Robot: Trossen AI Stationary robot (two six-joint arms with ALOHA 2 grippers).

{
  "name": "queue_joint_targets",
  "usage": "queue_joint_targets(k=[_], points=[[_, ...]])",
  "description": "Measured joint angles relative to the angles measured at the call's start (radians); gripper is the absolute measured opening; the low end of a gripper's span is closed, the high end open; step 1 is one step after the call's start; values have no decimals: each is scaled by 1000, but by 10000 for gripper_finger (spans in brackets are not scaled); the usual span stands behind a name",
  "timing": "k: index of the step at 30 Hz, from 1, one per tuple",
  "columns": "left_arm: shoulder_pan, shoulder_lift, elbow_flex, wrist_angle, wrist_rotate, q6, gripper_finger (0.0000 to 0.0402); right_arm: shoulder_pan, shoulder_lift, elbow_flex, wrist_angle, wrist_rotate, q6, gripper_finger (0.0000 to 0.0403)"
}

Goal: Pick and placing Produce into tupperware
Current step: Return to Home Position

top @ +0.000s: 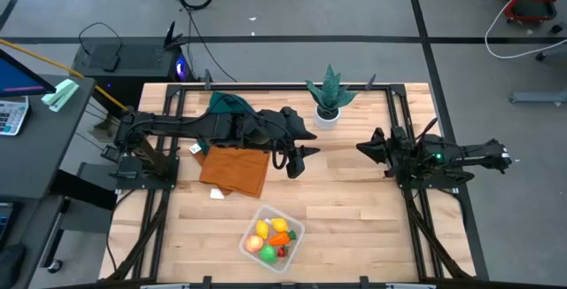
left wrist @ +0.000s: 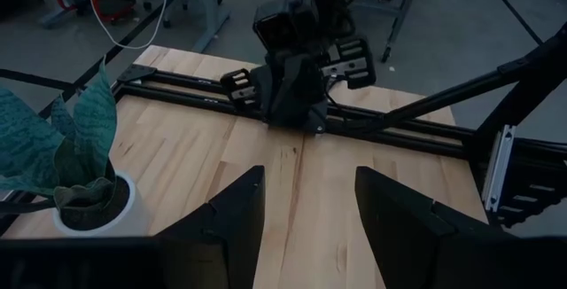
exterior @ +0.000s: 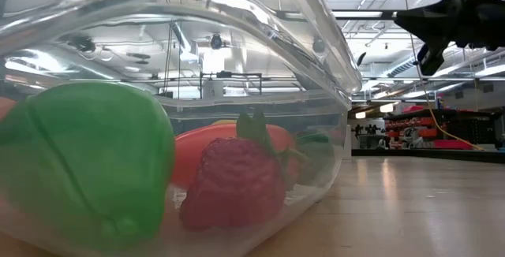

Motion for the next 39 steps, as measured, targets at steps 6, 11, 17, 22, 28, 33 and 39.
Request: queue_joint_targets(k=[6, 11, 17, 22, 28, 33, 39], points=[[0, 0, 0, -1, -1, 22, 185, 0, 0, -8, 23, -17, -29, 1], [0, 0, 0, -4, -2, 26, 185, 0, 0, -8, 5, -19, -56, 2], [0, 0, 0, -7, -2, 26, 183, 0, 1, 7, -93, -8, -60, 1], [0, 0, 0, -8, -2, 28, 185, 0, 1, 14, -187, -6, -91, 4], [0, 0, 0, -8, -1, 30, 184, 0, 10, 17, -207, -14, -96, 1], [0, 0, 0, -10, -1, 29, 185, 0, 33, 17, -212, -21, -228, 4], [0, 0, 0, -42, -1, 29, 184, 1, 61, 17, -211, -24, -327, 1]])
